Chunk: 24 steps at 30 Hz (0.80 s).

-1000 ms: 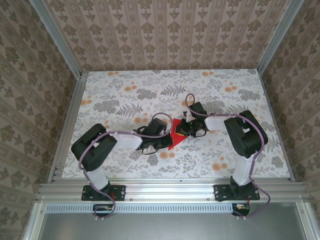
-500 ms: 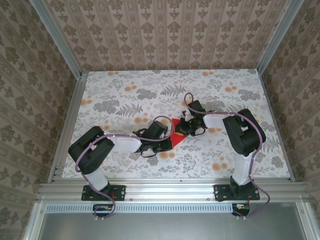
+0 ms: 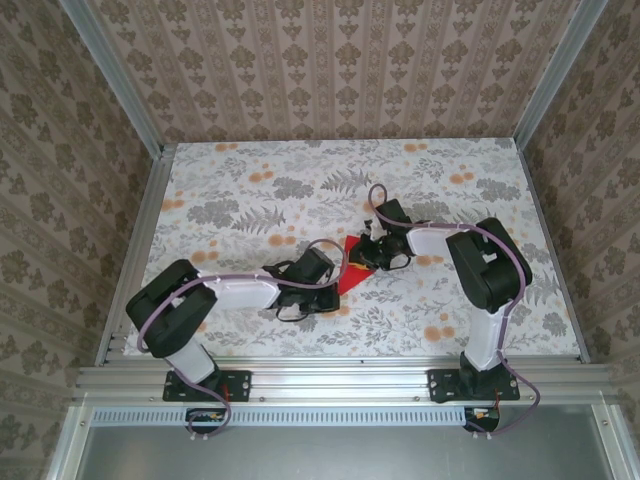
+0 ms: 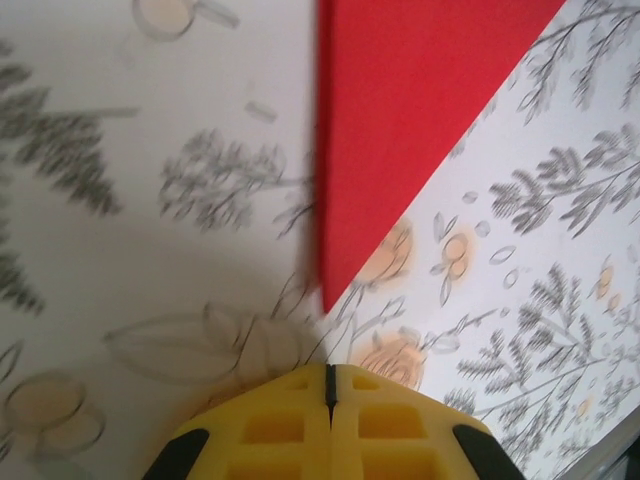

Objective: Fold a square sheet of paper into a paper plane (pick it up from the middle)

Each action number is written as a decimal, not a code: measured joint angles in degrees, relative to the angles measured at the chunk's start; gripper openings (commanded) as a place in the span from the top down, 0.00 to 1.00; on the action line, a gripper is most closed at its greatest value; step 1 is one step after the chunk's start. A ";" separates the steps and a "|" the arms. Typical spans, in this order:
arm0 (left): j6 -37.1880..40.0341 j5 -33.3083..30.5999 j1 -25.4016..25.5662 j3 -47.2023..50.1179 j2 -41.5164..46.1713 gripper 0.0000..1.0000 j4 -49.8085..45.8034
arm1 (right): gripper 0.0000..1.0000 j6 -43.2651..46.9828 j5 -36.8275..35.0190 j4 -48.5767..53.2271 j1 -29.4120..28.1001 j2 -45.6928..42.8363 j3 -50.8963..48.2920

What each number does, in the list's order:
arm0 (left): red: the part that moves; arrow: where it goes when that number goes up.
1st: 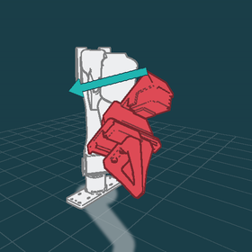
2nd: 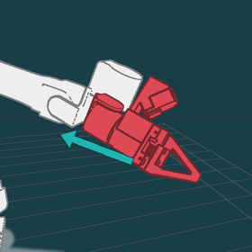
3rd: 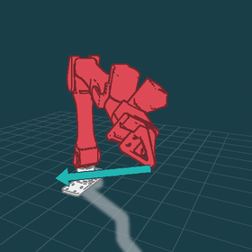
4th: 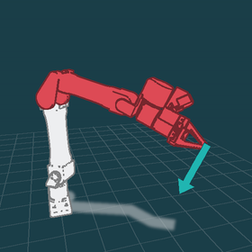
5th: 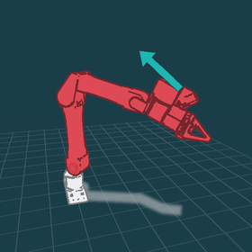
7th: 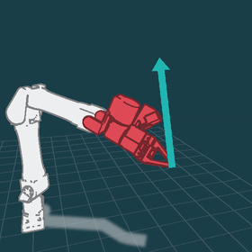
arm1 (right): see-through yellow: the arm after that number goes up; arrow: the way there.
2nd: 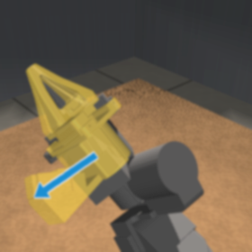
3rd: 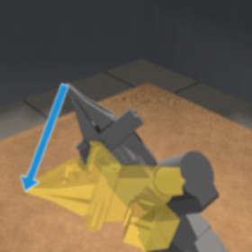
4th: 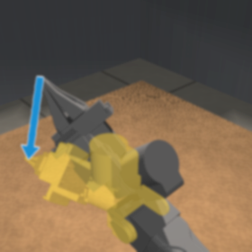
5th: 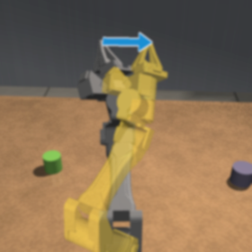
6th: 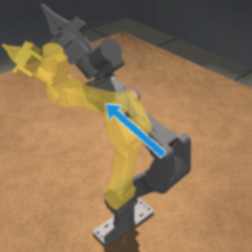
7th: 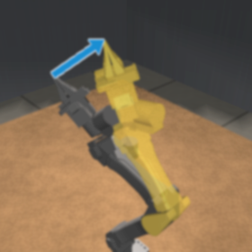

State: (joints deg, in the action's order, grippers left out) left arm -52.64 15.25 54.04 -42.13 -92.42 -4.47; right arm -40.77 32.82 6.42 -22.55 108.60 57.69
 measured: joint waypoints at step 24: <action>0.39 -12.09 -4.96 -9.53 -1.29 0.38 -3.93 | 0.55 -3.04 -6.08 -3.65 4.48 -8.28 -5.97</action>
State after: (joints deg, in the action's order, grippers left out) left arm -52.25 3.16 49.08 -51.66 -93.71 -8.40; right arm -43.81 26.74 2.76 -18.06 100.31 51.72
